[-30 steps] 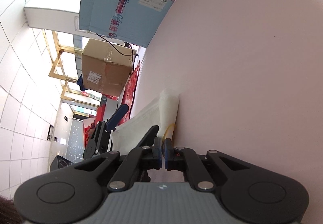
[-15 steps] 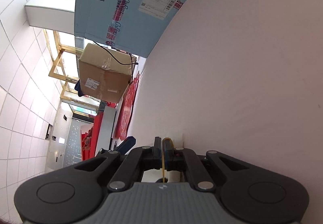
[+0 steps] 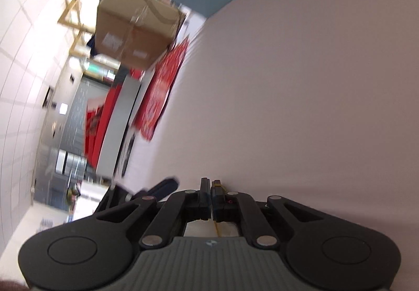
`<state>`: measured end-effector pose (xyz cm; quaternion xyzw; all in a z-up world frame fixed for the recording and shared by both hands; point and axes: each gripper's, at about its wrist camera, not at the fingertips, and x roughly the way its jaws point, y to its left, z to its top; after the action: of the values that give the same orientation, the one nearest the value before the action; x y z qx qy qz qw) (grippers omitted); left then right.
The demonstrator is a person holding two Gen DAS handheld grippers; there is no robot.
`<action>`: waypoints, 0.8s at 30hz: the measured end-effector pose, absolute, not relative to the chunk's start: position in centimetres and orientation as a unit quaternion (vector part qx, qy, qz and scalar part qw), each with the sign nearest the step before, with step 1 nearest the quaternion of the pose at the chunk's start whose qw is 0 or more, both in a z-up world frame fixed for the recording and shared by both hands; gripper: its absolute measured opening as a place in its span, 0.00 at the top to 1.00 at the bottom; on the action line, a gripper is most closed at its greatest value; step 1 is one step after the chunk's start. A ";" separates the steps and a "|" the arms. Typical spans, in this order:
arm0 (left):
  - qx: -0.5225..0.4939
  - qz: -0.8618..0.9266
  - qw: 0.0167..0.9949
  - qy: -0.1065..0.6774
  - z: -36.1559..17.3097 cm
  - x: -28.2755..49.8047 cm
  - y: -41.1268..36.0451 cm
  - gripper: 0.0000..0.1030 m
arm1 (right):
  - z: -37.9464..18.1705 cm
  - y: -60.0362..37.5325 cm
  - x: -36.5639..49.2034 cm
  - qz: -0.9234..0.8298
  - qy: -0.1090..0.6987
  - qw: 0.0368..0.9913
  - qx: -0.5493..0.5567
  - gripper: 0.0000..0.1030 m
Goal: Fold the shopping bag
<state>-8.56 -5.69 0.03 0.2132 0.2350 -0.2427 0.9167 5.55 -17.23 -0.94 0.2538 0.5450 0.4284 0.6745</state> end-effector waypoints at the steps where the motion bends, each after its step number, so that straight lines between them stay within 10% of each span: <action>1: 0.212 -0.243 0.917 0.235 0.1 -8.6 -5.7 0.05 | 0.2 -16.3 4.9 0.438 0.544 0.682 0.218 0.88; 8: 0.199 -0.201 0.933 0.222 1.0 -8.4 -4.6 0.05 | 3.9 -15.8 4.4 0.423 0.578 0.688 0.114 0.54; 24: 0.222 -0.134 0.934 0.247 1.2 -8.0 -6.9 0.05 | 2.2 -17.9 5.5 0.402 0.587 0.676 0.191 0.50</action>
<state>-7.96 -6.95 1.23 0.2225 0.2472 -0.1335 0.9336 5.50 -17.88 2.20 0.1910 0.5872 0.4023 0.6759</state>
